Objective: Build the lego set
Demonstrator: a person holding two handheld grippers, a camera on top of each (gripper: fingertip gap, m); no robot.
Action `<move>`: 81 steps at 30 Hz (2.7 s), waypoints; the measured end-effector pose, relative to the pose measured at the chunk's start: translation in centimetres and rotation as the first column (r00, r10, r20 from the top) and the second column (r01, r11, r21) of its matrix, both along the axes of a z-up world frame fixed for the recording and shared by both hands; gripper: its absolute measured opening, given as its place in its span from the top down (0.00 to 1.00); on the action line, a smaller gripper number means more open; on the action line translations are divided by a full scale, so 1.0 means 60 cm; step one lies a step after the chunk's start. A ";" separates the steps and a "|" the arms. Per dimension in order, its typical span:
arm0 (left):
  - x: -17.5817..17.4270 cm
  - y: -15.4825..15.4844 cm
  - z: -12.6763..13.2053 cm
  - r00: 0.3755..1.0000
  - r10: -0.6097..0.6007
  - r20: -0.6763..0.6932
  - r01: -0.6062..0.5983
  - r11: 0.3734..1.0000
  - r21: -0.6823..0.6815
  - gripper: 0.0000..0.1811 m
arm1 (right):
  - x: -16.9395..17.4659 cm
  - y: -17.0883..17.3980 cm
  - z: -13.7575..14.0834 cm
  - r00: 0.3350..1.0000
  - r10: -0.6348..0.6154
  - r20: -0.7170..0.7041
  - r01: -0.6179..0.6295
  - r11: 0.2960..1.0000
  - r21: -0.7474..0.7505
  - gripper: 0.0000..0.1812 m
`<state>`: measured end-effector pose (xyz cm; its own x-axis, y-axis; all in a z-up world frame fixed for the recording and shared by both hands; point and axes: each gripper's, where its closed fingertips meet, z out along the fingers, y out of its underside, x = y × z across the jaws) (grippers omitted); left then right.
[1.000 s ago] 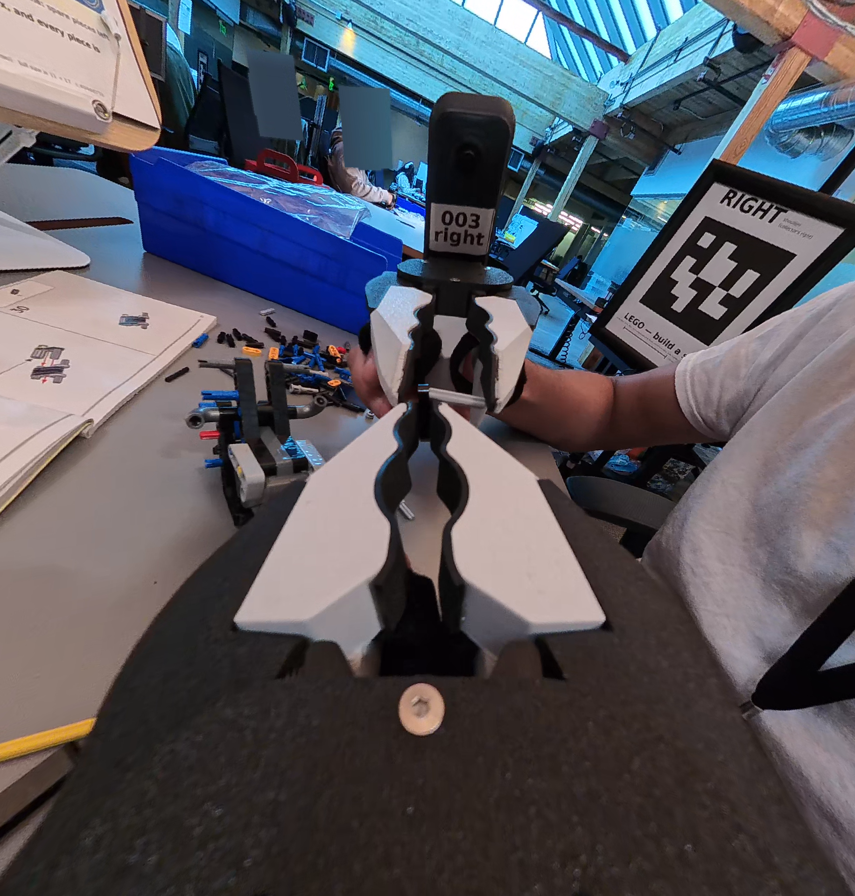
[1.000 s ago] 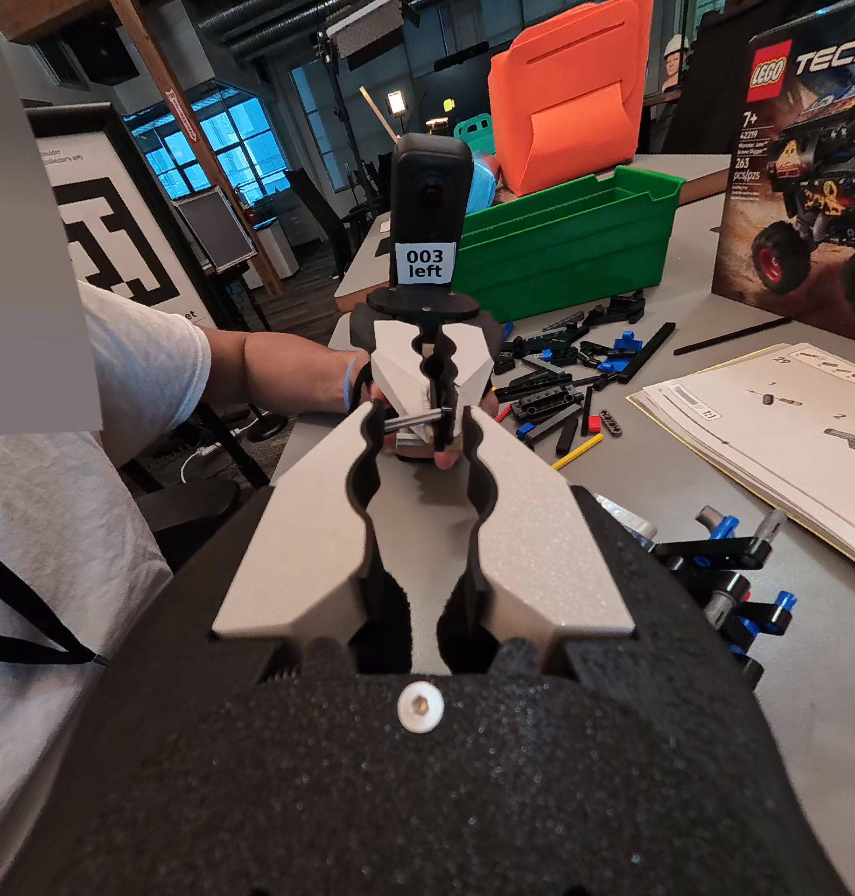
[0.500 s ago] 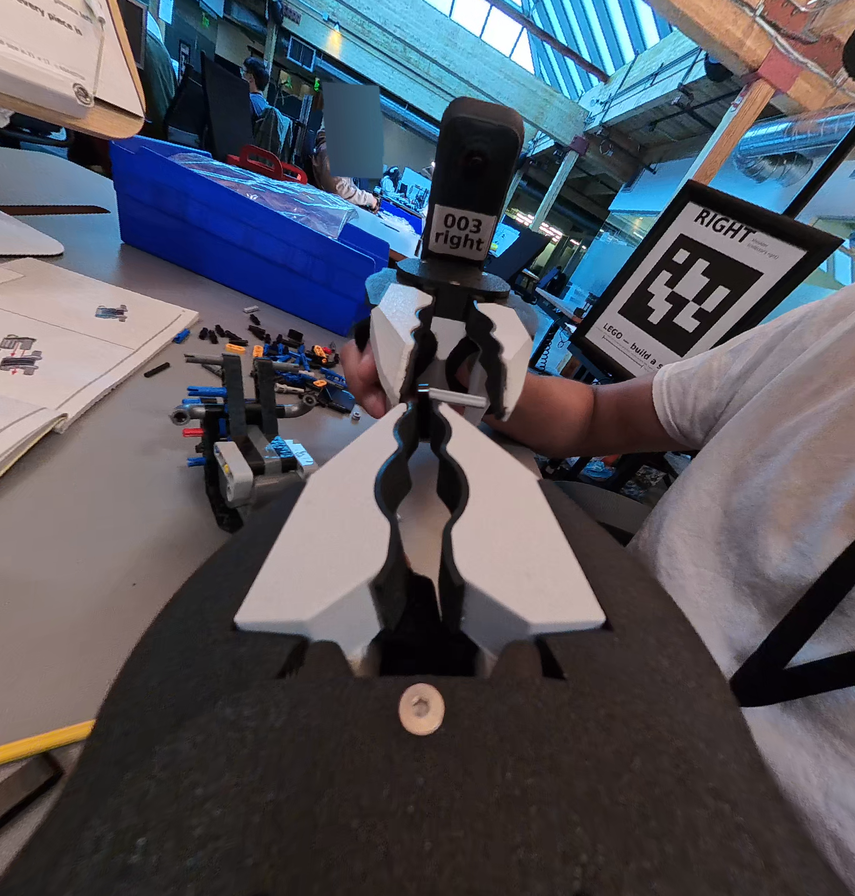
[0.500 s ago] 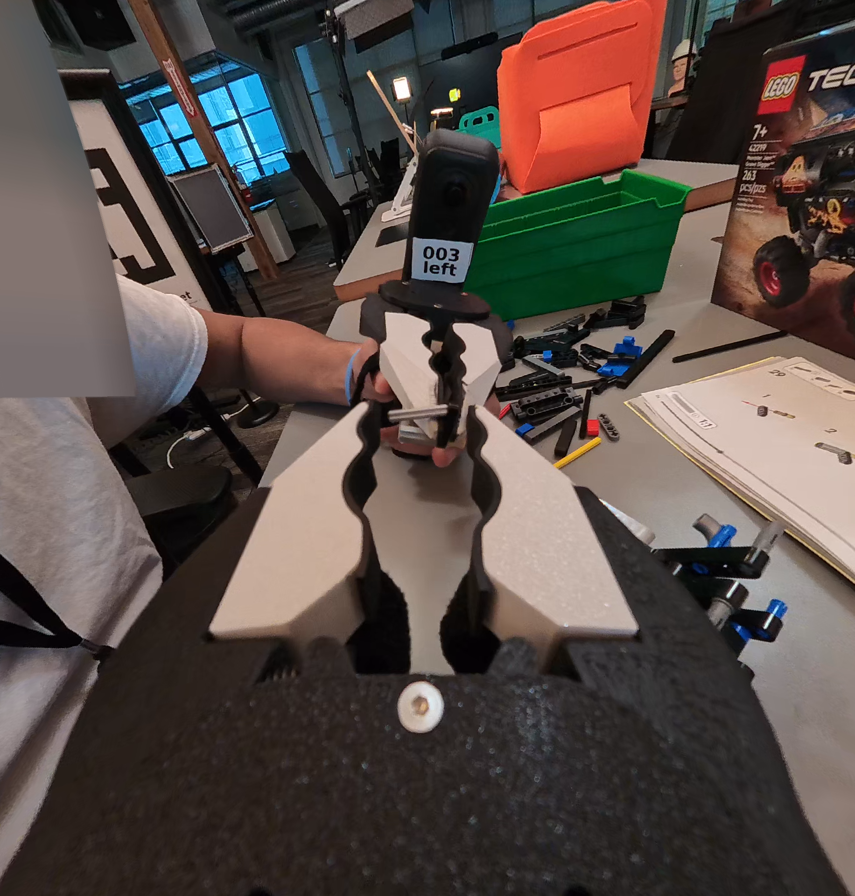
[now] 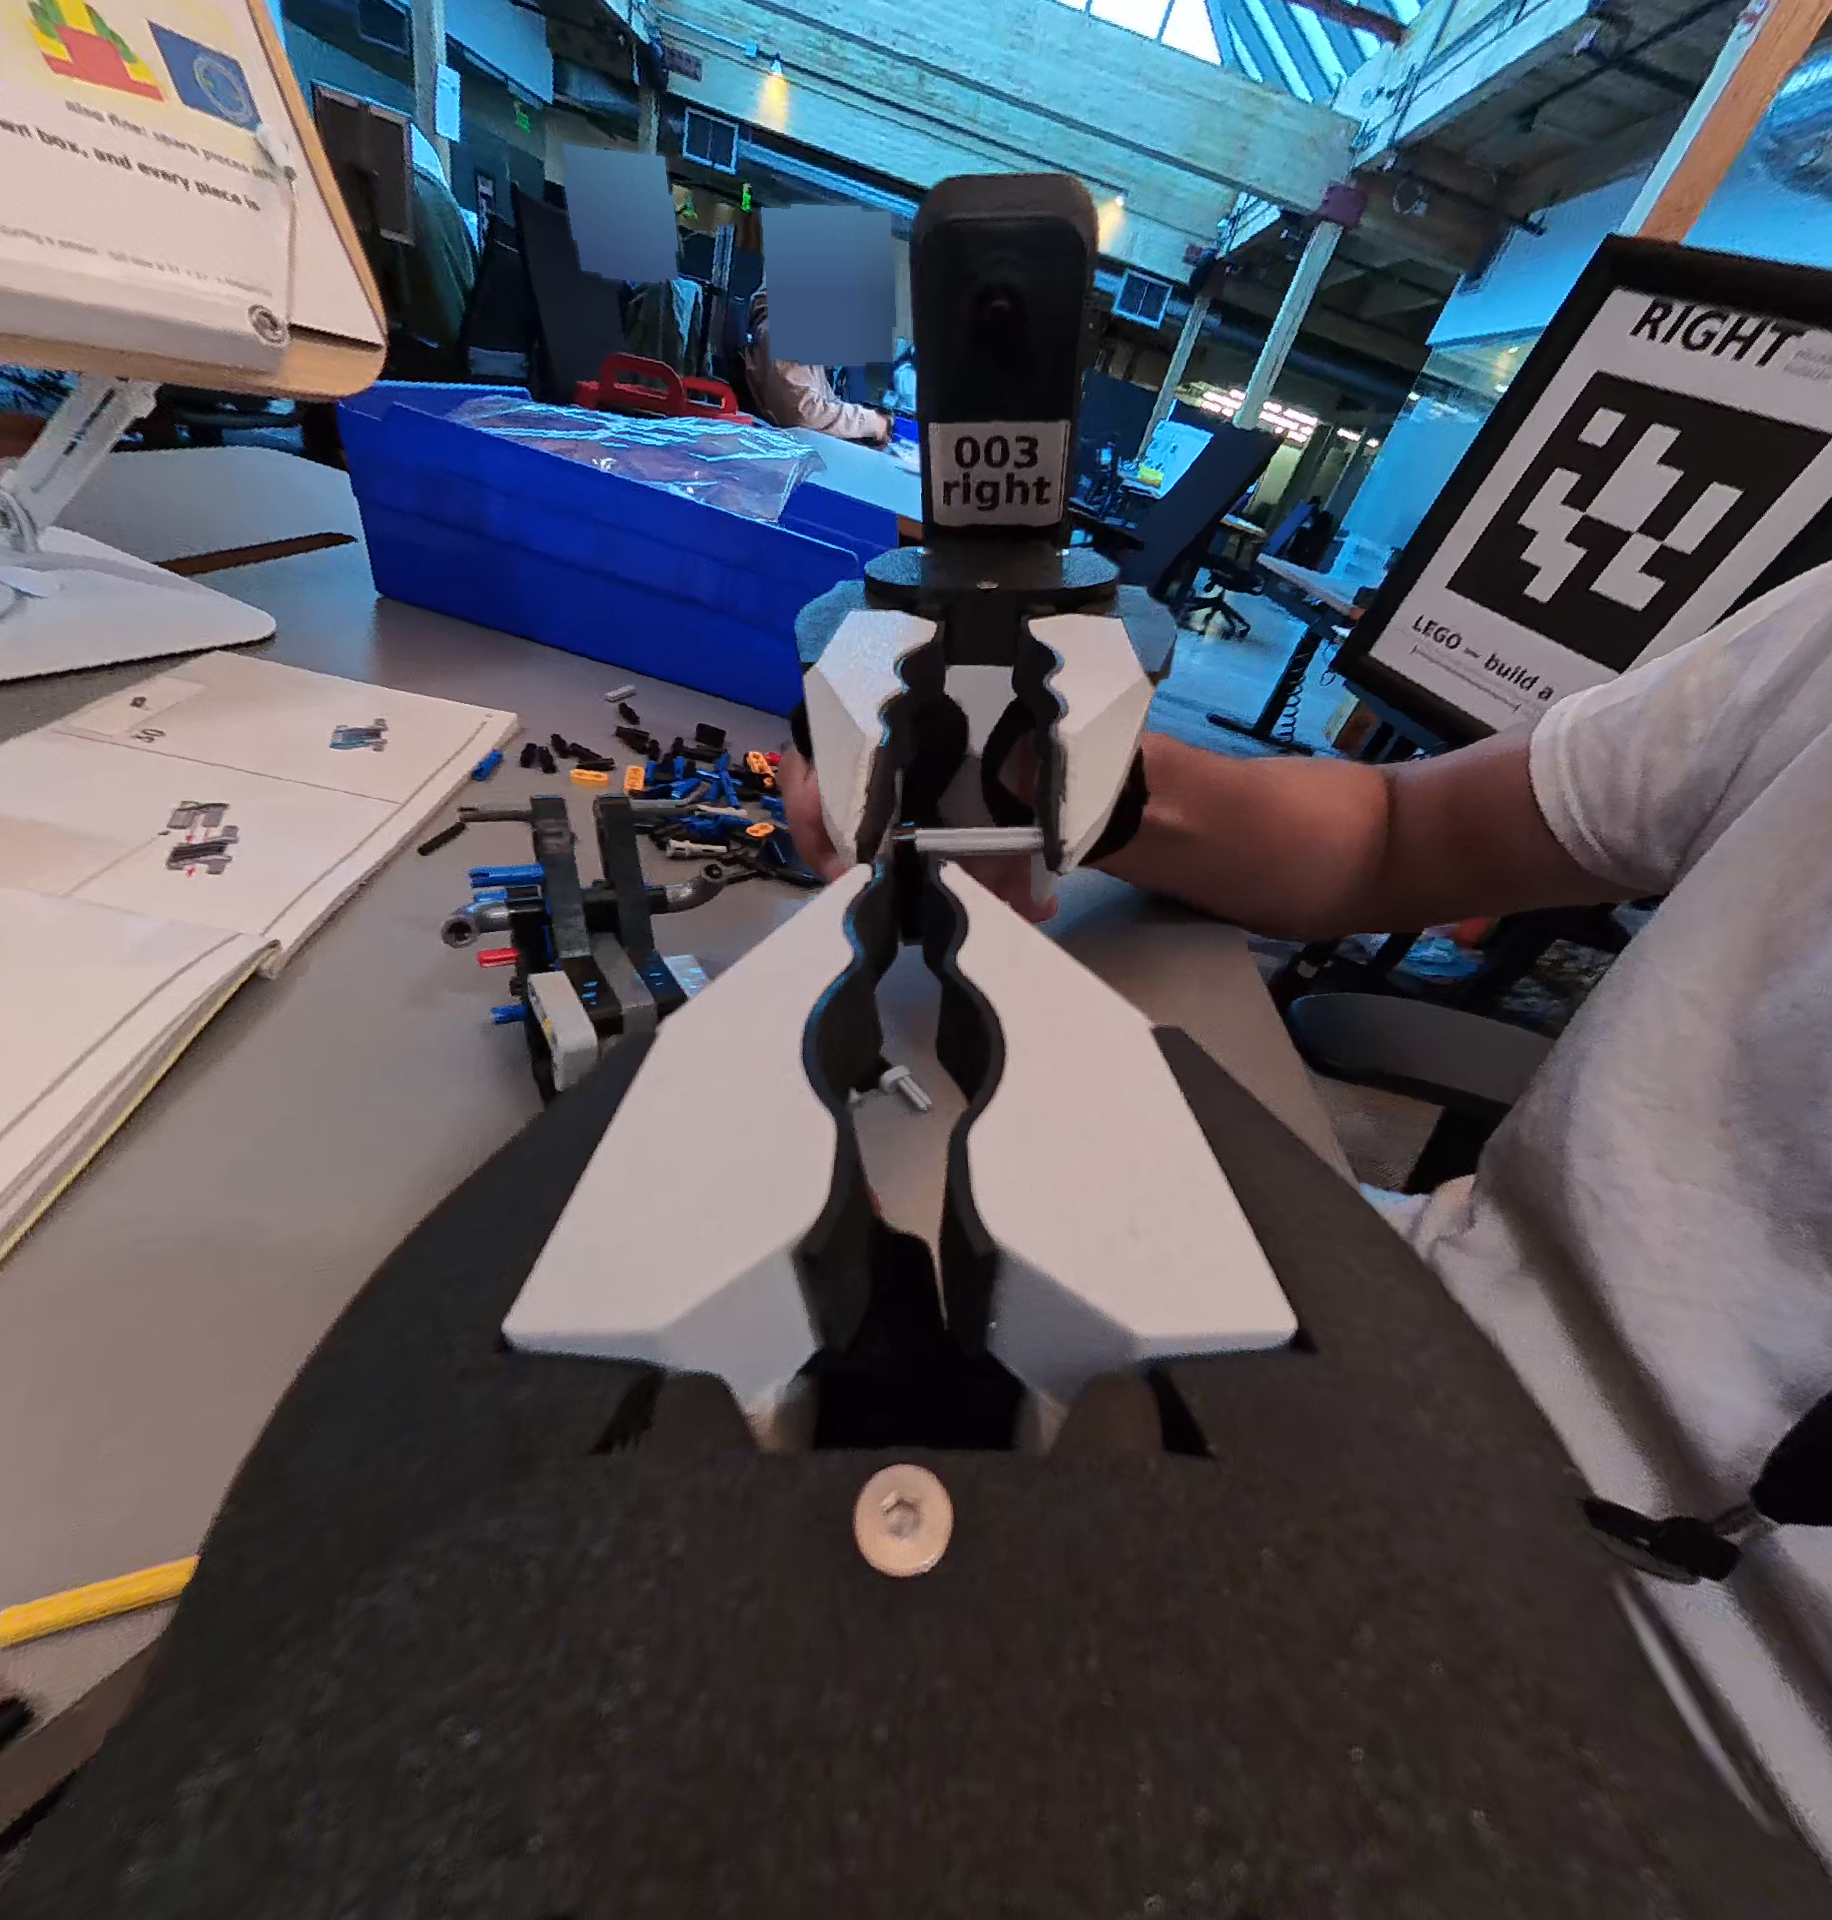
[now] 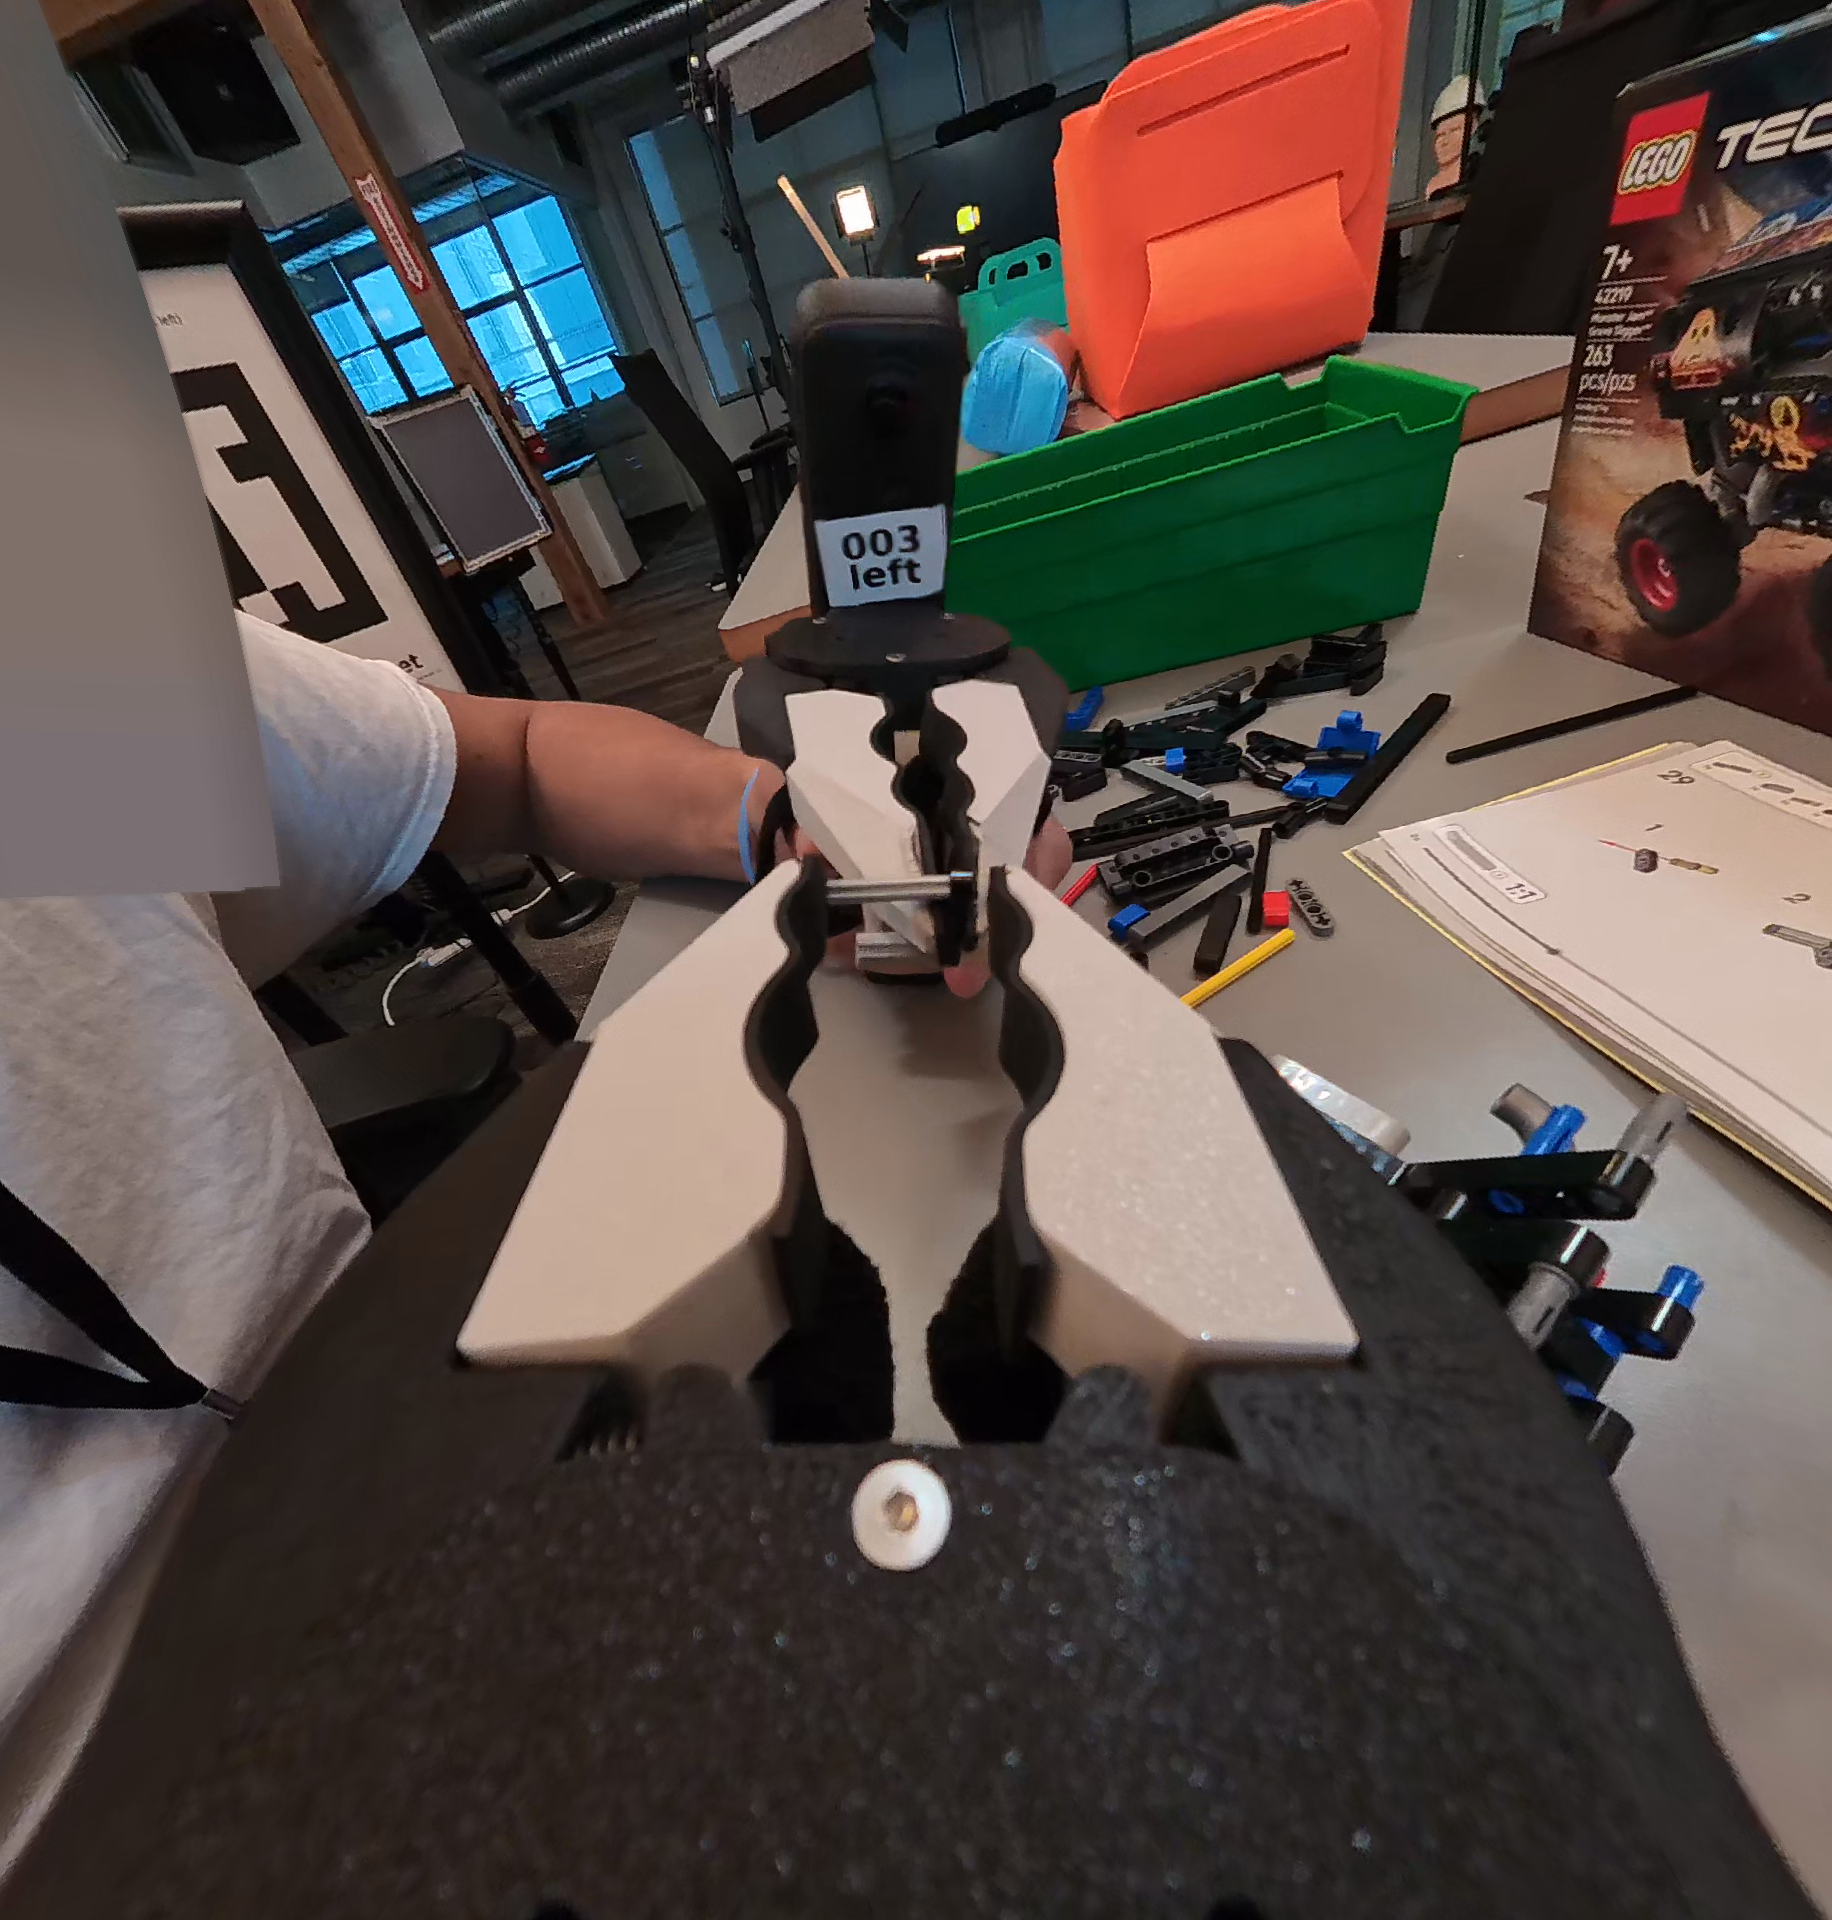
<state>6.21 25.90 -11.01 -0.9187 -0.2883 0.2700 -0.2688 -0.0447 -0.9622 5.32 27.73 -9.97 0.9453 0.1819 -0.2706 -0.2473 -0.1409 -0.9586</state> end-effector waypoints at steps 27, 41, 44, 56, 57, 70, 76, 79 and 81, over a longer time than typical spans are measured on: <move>-0.009 -0.004 0.000 0.997 0.002 0.071 -0.005 0.999 0.041 1.00 | -0.014 -0.006 0.002 0.998 0.061 0.033 -0.063 0.997 0.053 0.86; -0.005 -0.002 -0.004 0.981 0.030 0.194 -0.052 0.992 0.112 0.99 | -0.009 -0.002 0.000 0.988 0.002 0.157 -0.008 0.999 0.034 0.87; -0.005 -0.001 -0.006 0.952 0.048 0.302 -0.104 0.979 0.172 0.99 | -0.005 -0.005 -0.007 0.960 -0.033 0.277 0.036 0.999 -0.006 0.83; -0.004 0.000 -0.021 0.933 0.030 0.359 -0.134 0.954 0.270 0.99 | -0.010 -0.007 -0.021 0.845 -0.058 0.532 0.079 0.997 -0.016 0.87; -0.003 0.000 -0.022 0.934 0.033 0.357 -0.137 0.952 0.272 0.99 | -0.009 -0.007 -0.022 0.843 -0.061 0.535 0.082 0.996 -0.017 0.87; -0.002 -0.002 -0.024 0.935 0.059 0.349 -0.160 0.950 0.270 0.99 | -0.006 -0.007 -0.024 0.796 -0.063 0.602 0.090 0.996 -0.014 0.88; 0.011 0.006 -0.025 0.933 0.087 0.348 -0.192 0.941 0.279 1.00 | 0.008 -0.003 -0.024 0.742 -0.129 0.657 0.166 0.986 0.007 0.89; 0.011 0.006 -0.027 0.931 0.089 0.355 -0.197 0.939 0.281 0.99 | 0.007 -0.004 -0.025 0.742 -0.124 0.659 0.168 0.986 -0.003 0.89; 0.010 0.005 -0.026 0.932 0.086 0.352 -0.193 0.940 0.281 0.99 | 0.006 -0.005 -0.024 0.767 -0.117 0.631 0.156 0.988 -0.006 0.89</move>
<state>6.81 26.20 -12.57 -0.8836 -0.4388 -0.1635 0.0535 0.2522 -0.9662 5.71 27.46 -11.39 0.9220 0.0410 0.3850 0.3847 -0.2091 -0.8991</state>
